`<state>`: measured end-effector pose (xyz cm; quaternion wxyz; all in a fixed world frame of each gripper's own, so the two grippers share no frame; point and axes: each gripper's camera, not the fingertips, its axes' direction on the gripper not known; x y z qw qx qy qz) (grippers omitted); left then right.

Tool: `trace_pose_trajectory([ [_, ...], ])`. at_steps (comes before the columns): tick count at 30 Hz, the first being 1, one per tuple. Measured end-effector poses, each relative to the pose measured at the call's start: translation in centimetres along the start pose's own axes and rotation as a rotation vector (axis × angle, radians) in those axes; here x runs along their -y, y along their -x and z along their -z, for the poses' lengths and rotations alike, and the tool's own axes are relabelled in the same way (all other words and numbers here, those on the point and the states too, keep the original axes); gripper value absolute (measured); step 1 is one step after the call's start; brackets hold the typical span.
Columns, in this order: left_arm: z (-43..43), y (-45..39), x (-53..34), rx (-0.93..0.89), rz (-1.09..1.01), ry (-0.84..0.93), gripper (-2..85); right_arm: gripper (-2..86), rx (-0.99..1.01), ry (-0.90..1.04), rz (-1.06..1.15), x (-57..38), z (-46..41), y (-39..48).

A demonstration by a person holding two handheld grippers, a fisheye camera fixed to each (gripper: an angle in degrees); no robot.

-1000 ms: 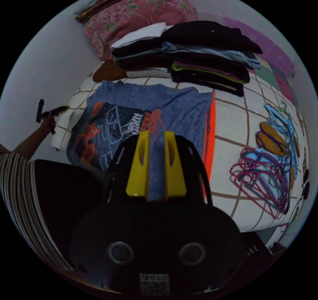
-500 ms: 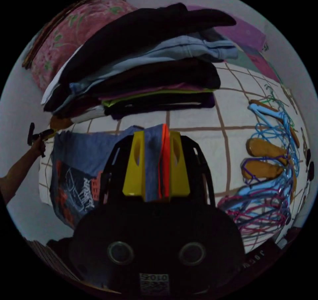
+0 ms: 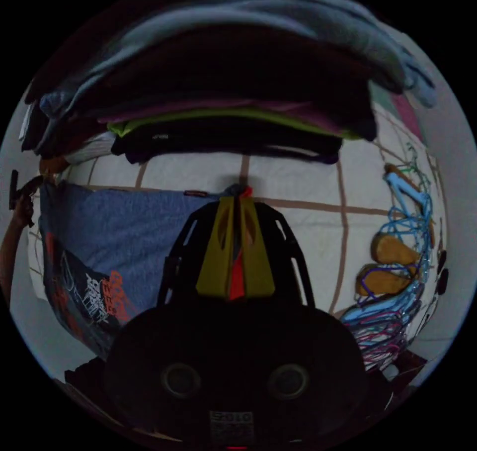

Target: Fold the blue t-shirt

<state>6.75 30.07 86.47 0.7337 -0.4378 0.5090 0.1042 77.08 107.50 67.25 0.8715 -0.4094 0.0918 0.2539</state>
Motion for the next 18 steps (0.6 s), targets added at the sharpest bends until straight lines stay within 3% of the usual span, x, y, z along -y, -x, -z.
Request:
trace_pose_trajectory([
  [4,2.9,-0.4,-1.3,-0.054,-0.034,-0.265,0.9,4.0,0.033,-0.067,-0.1,0.1,1.5,-2.4],
  [9,-0.2,0.2,-2.8,0.005,0.05,-0.142,2.3,4.5,0.134,0.024,-0.149,0.2,-2.1,-2.9],
  [11,-1.0,0.2,-3.5,0.039,0.071,-0.108,3.6,5.2,0.064,0.022,-0.107,0.4,-2.4,-2.0],
  [18,3.3,-2.4,-7.2,0.118,0.028,-0.361,8.1,7.1,-0.005,-0.134,-0.137,-0.4,1.9,-2.1],
])
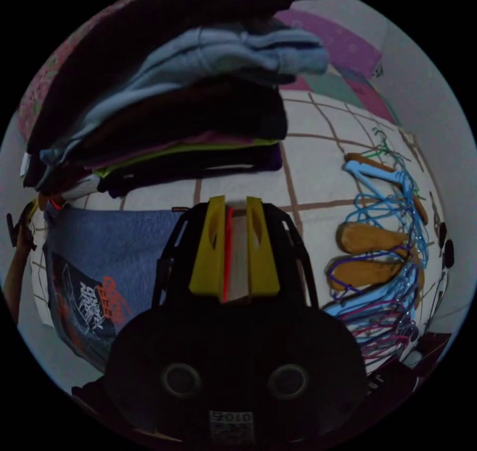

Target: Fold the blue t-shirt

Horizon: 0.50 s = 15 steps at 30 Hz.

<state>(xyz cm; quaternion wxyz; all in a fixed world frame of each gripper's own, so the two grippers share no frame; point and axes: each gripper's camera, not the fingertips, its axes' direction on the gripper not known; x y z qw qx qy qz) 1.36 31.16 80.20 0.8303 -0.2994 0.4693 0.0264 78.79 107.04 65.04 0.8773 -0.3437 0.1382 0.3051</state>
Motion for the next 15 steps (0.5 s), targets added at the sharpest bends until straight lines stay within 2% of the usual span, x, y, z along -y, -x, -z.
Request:
trace_pose_trajectory([
  [3,3.7,-1.0,-2.5,0.016,-0.032,-0.013,8.6,7.8,-0.02,-0.034,0.052,-2.2,2.3,0.7],
  [7,7.4,-2.5,-10.5,0.109,-0.098,0.131,8.2,8.3,-0.005,0.035,0.116,-7.5,3.2,2.2],
  [10,9.1,-3.2,-18.0,0.158,-0.054,0.28,7.2,8.2,0.048,0.12,0.105,-12.9,3.0,3.4],
  [15,12.1,-4.9,-27.1,0.191,0.011,0.379,6.2,8.1,0.022,0.238,0.075,-19.0,2.0,6.1],
])
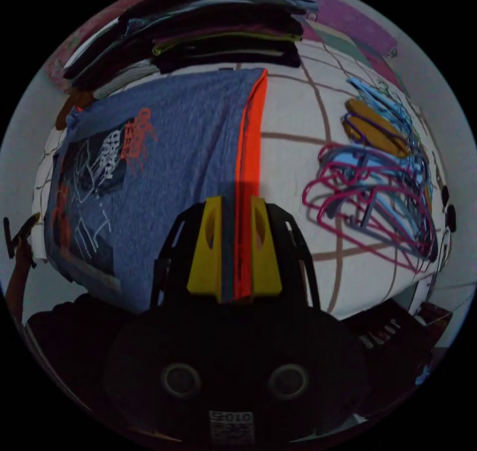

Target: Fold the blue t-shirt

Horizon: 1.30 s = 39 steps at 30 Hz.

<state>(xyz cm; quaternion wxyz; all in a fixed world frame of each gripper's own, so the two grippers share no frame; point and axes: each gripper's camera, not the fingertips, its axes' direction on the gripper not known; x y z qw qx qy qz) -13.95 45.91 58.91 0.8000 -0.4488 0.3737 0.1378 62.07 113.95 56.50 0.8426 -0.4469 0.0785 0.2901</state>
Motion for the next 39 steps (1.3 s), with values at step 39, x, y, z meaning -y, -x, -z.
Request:
trace_pose_trajectory([
  [39,-7.1,4.7,-28.2,0.135,0.19,0.206,10.8,5.1,-0.034,0.174,-0.035,-3.9,-3.0,11.5],
])
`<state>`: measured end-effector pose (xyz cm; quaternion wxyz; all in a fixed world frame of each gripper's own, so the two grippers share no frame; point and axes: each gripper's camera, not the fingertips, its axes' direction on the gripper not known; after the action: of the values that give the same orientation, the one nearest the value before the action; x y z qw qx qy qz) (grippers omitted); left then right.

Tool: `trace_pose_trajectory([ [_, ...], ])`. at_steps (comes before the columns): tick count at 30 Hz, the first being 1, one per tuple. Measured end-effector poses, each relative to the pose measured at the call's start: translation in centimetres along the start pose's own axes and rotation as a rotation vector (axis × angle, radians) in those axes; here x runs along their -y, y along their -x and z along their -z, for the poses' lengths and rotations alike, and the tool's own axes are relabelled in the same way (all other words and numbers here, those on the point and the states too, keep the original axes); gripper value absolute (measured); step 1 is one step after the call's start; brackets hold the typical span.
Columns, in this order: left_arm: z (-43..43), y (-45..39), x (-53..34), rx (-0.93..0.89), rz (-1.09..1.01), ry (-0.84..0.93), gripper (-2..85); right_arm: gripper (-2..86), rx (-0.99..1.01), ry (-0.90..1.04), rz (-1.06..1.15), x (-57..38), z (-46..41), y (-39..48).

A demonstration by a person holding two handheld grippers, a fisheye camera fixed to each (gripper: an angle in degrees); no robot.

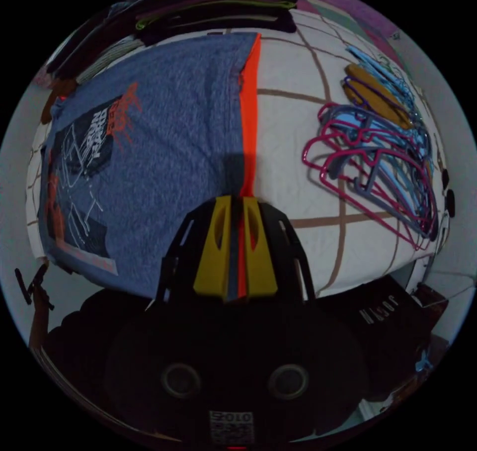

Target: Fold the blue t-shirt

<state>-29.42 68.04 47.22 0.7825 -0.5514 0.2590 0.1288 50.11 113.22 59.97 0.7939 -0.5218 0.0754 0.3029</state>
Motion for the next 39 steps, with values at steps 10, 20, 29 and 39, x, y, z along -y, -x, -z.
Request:
trace_pose_trajectory([
  [10,-5.7,4.4,-3.2,-0.075,0.018,0.036,10.9,5.6,-0.015,-0.229,0.12,-1.8,5.4,8.6],
  [20,-4.2,5.5,-3.9,-0.013,-0.016,-0.093,5.2,4.1,0.08,-0.073,0.329,-1.3,4.6,21.3],
  [29,-8.9,6.3,-3.8,-0.119,-0.144,0.043,12.9,3.8,0.196,-0.038,0.469,-3.3,3.0,26.3],
  [39,-12.9,7.3,-2.2,-0.403,-0.178,0.084,9.5,3.2,0.125,0.008,0.78,-5.4,1.4,34.8],
])
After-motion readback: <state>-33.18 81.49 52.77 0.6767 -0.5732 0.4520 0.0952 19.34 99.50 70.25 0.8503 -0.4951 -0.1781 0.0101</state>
